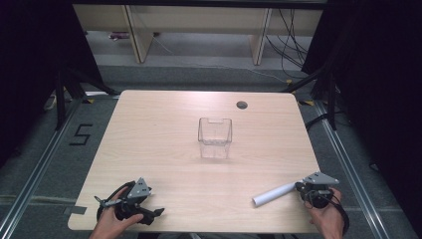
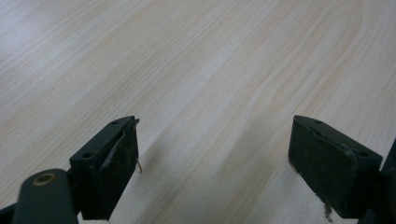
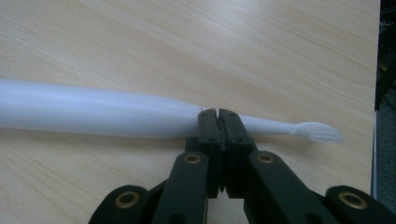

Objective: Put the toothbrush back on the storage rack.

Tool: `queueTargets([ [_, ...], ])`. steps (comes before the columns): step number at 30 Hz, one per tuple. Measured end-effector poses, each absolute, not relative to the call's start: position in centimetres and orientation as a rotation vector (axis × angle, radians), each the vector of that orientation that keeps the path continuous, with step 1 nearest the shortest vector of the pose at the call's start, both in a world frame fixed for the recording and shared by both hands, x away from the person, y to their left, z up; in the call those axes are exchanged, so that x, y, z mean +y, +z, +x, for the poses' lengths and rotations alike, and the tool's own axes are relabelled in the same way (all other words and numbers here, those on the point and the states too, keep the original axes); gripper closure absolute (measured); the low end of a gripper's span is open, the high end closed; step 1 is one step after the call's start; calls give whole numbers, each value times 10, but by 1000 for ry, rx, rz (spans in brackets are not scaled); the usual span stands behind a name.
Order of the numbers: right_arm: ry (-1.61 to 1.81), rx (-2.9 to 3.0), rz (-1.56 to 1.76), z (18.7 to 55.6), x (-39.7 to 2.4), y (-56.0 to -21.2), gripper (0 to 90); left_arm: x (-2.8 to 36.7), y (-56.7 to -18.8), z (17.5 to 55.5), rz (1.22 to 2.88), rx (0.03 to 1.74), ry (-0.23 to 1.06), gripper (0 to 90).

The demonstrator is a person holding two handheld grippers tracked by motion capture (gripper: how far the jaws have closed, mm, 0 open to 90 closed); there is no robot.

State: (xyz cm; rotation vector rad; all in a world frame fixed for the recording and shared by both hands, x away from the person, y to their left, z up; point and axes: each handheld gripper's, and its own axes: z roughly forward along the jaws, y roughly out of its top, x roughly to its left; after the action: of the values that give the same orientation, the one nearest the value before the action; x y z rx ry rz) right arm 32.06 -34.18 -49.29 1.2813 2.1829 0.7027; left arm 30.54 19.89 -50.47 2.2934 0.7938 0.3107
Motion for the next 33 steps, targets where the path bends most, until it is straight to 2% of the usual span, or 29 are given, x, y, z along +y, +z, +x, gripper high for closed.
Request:
queueTargets([
  [16,757,2243,1211,351,-315,-494,882,200,-505,304,2289,799,312,157],
  [33,705,2333,1140,358,-289,-492,861,200,-504,304,2285,804,312,157],
])
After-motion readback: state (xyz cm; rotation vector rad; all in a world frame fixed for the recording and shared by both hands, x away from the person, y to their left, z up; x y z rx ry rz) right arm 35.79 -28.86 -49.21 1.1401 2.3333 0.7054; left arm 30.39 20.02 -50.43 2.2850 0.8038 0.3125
